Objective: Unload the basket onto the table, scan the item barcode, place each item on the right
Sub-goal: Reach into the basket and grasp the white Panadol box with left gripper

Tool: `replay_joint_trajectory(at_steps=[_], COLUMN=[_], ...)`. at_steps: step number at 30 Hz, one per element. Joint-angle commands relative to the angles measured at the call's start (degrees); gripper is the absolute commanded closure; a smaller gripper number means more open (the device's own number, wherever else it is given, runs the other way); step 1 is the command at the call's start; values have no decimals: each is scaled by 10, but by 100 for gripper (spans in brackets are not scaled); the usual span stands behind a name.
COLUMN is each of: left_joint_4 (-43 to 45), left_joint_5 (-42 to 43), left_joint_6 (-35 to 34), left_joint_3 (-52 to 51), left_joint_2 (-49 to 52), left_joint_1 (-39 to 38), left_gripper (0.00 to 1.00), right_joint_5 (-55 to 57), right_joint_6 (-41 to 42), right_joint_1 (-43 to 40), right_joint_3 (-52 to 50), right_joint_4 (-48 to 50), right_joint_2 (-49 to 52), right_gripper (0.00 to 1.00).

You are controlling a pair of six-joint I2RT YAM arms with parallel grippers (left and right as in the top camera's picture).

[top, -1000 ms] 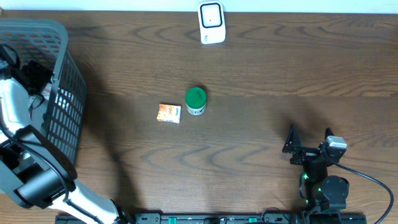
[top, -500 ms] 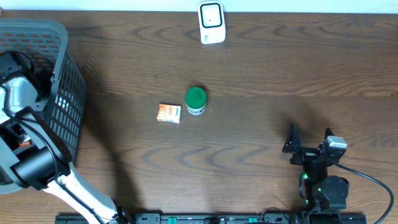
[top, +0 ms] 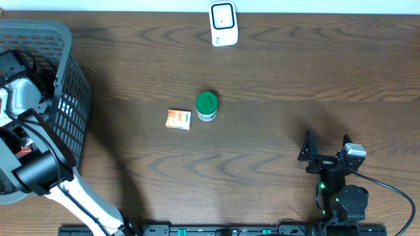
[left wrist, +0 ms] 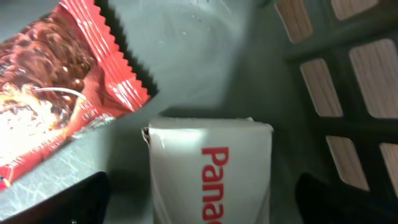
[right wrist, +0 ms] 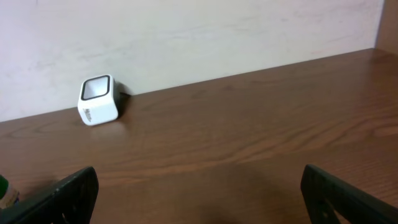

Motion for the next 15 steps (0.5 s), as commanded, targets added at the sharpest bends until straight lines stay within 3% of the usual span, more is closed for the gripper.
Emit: replay_joint_trajectory(at_steps=[1,15], left_joint_4=[-21,-118], left_joint_5=[19,19], left_joint_6=[-1,22], left_joint_3=[-22,-7], left_joint_2=[68,71], left_joint_1=[-1,0], left_gripper=[13,53], right_joint_5=[5,5], right_joint_6=[6,6], right_joint_1=[7,7], right_joint_3=[-1,-1], right_joint_4=[-2,-2], right_joint_2=[-3,-3], right_gripper=[1,1])
